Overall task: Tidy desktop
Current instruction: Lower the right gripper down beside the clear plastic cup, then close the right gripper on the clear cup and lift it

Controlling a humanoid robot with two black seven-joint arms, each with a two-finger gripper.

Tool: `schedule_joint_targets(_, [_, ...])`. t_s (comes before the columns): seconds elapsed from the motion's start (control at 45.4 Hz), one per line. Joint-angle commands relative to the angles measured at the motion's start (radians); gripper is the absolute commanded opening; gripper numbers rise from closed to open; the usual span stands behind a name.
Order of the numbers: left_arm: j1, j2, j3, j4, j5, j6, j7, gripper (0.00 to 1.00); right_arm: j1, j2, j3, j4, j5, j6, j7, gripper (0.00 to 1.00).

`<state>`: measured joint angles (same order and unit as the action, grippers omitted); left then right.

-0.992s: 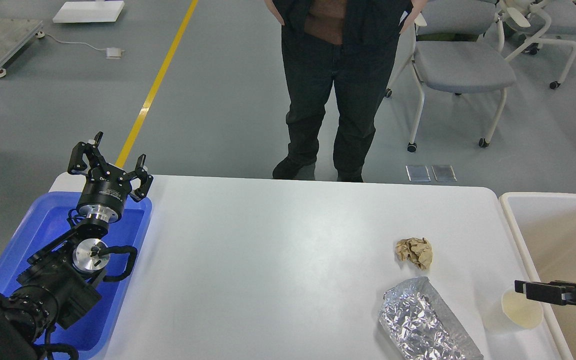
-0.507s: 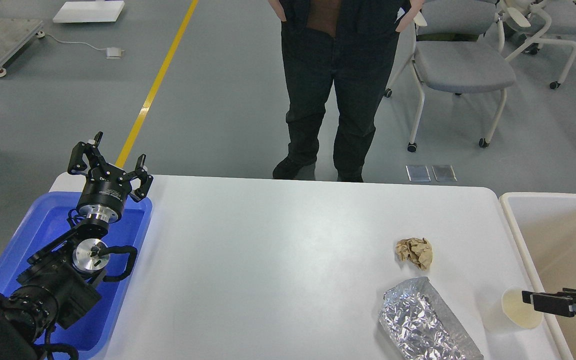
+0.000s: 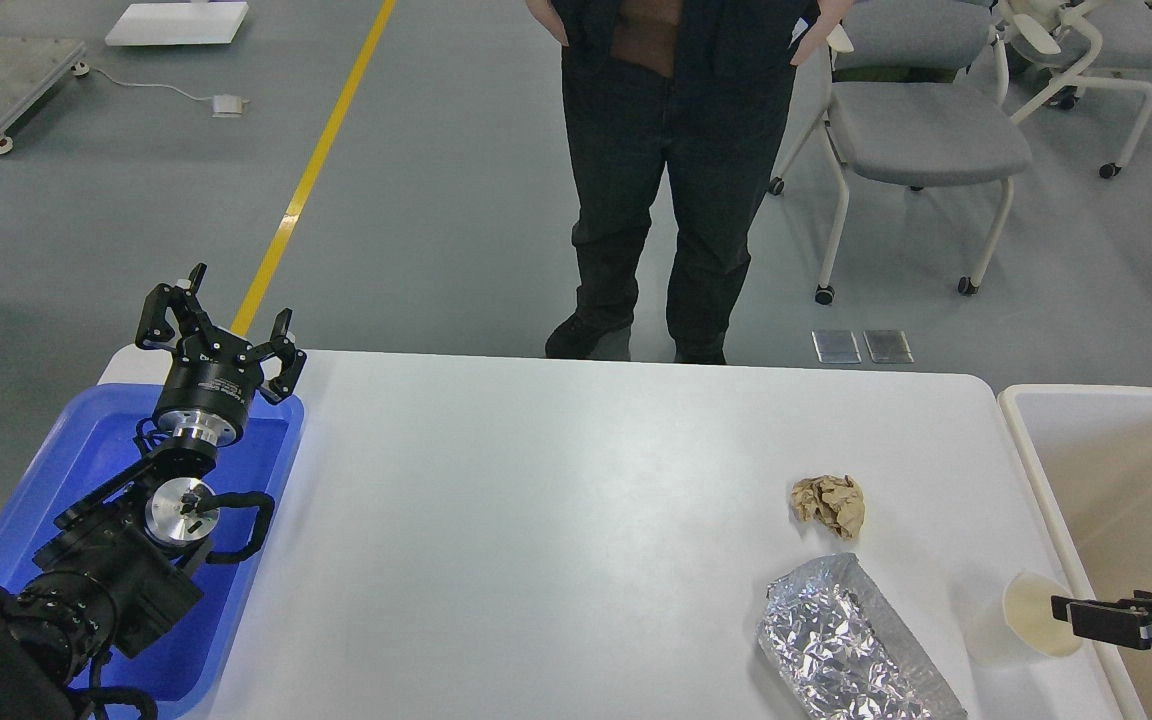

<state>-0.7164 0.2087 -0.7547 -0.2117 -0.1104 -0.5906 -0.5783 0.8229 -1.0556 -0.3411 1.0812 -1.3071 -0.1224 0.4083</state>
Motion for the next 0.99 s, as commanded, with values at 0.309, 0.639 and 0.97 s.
schedule_joint_targets(0.309, [0.000, 0.000, 0.000, 0.000, 0.000, 0.000, 0.000, 1.00, -0.079, 0.068, 0.010, -0.041, 0.032, -0.086, 0.018, 0.97])
schedule_joint_targets(0.639, [0.000, 0.000, 0.000, 0.000, 0.000, 0.000, 0.000, 1.00, -0.117, 0.121, 0.010, -0.119, 0.034, -0.120, 0.046, 0.54])
schedule_joint_targets(0.97, [0.000, 0.000, 0.000, 0.000, 0.000, 0.000, 0.000, 1.00, -0.116, 0.115, 0.013, -0.121, 0.035, -0.118, 0.047, 0.00])
